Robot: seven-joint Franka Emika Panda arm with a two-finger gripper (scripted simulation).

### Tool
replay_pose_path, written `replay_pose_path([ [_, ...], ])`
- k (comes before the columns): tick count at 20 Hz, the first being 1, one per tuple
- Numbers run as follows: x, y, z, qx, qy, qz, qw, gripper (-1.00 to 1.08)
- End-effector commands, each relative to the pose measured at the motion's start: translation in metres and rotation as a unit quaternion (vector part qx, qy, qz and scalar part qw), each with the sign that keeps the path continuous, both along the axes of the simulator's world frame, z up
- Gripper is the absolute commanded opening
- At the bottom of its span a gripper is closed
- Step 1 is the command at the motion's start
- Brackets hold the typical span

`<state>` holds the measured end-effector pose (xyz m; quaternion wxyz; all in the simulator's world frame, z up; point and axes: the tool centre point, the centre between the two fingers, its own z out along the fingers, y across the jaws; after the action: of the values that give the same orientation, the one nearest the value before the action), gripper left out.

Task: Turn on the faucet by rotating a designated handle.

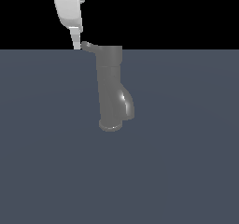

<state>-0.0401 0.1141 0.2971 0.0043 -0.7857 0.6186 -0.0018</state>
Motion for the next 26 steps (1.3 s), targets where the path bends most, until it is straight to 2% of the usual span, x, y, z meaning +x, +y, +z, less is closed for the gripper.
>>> replay_pose_path([
  [1,-0.007,-0.017,0.0,-0.002,0.002,-0.01,0.9999,-1.0],
  [11,-0.037,-0.041,0.0,-0.002,0.004,-0.011,0.9999,-1.0],
  [12,-0.037,-0.041,0.0,-0.002,0.004,-0.011,0.9999,-1.0],
  [13,-0.036,-0.023,0.0,-0.002,0.003,0.004,1.0,-1.0],
  [26,-0.043,-0.111,0.0,-0.002,0.004,-0.011,0.9999,-1.0],
])
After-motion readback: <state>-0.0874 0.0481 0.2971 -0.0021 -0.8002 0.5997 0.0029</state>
